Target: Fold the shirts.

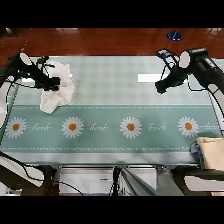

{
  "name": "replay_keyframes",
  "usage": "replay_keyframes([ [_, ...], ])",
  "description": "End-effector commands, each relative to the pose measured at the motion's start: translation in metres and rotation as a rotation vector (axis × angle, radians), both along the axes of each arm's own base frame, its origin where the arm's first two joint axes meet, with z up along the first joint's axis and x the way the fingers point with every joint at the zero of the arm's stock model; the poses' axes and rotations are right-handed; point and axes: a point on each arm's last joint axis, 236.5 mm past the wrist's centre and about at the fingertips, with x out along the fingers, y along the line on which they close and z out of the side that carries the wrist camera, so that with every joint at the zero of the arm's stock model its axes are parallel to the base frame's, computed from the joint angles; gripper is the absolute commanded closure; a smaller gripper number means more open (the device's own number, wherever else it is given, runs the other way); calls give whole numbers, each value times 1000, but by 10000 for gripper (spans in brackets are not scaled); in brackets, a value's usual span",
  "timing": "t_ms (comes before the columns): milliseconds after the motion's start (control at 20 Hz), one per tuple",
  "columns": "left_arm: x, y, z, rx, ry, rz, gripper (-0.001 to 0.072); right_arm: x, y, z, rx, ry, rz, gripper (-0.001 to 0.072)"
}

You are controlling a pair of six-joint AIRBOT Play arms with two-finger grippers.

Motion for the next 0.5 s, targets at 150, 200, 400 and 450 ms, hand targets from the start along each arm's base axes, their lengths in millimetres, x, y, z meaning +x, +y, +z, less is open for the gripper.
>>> replay_keyframes([
  [150,34,-24,122,-42,-193,-94,676,3,-15,2,-69,-12,9,295],
  [200,39,-36,160,-51,-274,-120,676,0,-19,2,-86,-1,9,295],
  [400,17,-91,285,-77,-536,-239,676,-28,-40,1,-172,120,-14,295],
  [450,5,-103,302,-81,-566,-267,676,-35,-42,2,-180,143,-22,295],
])
